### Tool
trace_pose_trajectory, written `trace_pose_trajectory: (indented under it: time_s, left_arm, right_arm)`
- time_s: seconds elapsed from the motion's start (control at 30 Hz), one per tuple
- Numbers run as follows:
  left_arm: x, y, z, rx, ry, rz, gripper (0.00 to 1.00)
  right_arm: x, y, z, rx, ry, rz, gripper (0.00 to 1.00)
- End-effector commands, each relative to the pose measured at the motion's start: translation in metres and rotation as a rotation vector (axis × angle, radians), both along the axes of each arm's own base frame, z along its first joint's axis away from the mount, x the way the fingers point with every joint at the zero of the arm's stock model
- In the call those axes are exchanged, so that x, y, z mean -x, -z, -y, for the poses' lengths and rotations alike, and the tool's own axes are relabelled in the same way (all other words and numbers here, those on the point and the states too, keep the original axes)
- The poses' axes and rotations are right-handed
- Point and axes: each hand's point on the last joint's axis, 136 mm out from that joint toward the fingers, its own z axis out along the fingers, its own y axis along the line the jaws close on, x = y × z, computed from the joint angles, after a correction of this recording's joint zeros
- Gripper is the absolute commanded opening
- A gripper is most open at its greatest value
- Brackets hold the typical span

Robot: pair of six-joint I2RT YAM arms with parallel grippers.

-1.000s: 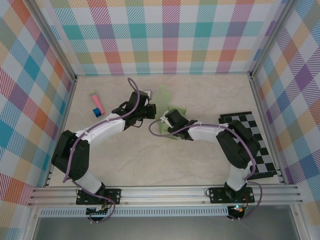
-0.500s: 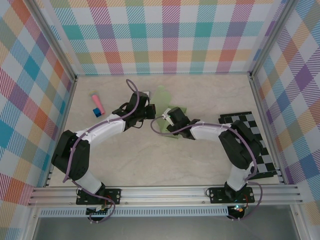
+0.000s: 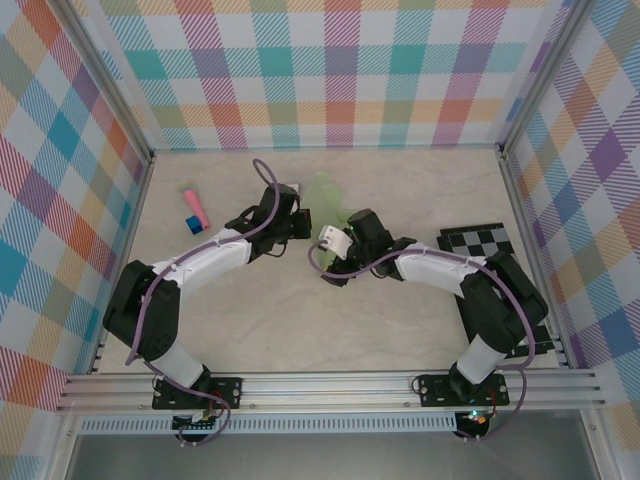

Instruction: Fold the paper box

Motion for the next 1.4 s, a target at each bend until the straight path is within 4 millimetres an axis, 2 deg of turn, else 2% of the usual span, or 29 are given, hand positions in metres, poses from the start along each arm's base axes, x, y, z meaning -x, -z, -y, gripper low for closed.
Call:
trace_pose_trajectory:
  time_s: [0.0,0.13,0.23,0.53,0.63,0.77,0.87,0.93,1.0,1.17,1.3,1.37]
  left_arm:
    - [0.011,0.008,0.0,-0.033,0.004,-0.04,0.0]
    - [0.011,0.007,0.0,-0.033,0.004,-0.041,0.0]
    - [0.01,0.007,0.0,-0.034,0.003,-0.042,0.0]
    - [0.011,0.009,0.0,-0.03,-0.001,-0.053,0.0]
    - [0.01,0.01,0.0,-0.036,0.001,-0.053,0.0]
    - [0.01,0.009,0.0,-0.039,-0.001,-0.051,0.0]
    - [0.01,0.01,0.0,-0.037,0.0,-0.053,0.0]
    - [0.01,0.01,0.0,-0.035,-0.002,-0.053,0.0]
    - [0.01,0.01,0.0,-0.035,-0.003,-0.054,0.0]
    - [0.011,0.01,-0.002,-0.044,-0.003,-0.055,0.0]
    - [0.01,0.008,-0.003,-0.057,0.002,-0.046,0.0]
    - [0.01,0.008,-0.003,-0.063,0.005,-0.044,0.0]
  right_arm:
    - [-0.007,0.005,-0.009,-0.01,0.026,-0.018,0.87]
    - [-0.032,0.01,-0.004,0.041,0.149,0.021,0.87]
    - [-0.038,0.015,-0.007,0.069,0.184,0.029,0.87]
    - [-0.033,0.021,-0.016,0.021,0.219,0.03,0.91]
    - [-0.022,0.018,-0.019,-0.009,0.174,0.017,0.91]
    - [-0.005,0.004,-0.025,-0.076,0.095,0.0,0.91]
    - [0.0,0.002,-0.026,-0.096,0.083,-0.012,0.91]
    - [-0.003,0.004,-0.025,-0.089,0.104,-0.006,0.91]
    - [-0.015,0.008,-0.017,-0.054,0.177,0.02,0.91]
    - [-0.035,0.019,-0.002,0.067,0.268,0.097,0.83]
    - [-0.033,0.017,0.001,0.067,0.262,0.119,0.61]
    - [-0.029,0.014,0.0,0.044,0.244,0.12,0.58]
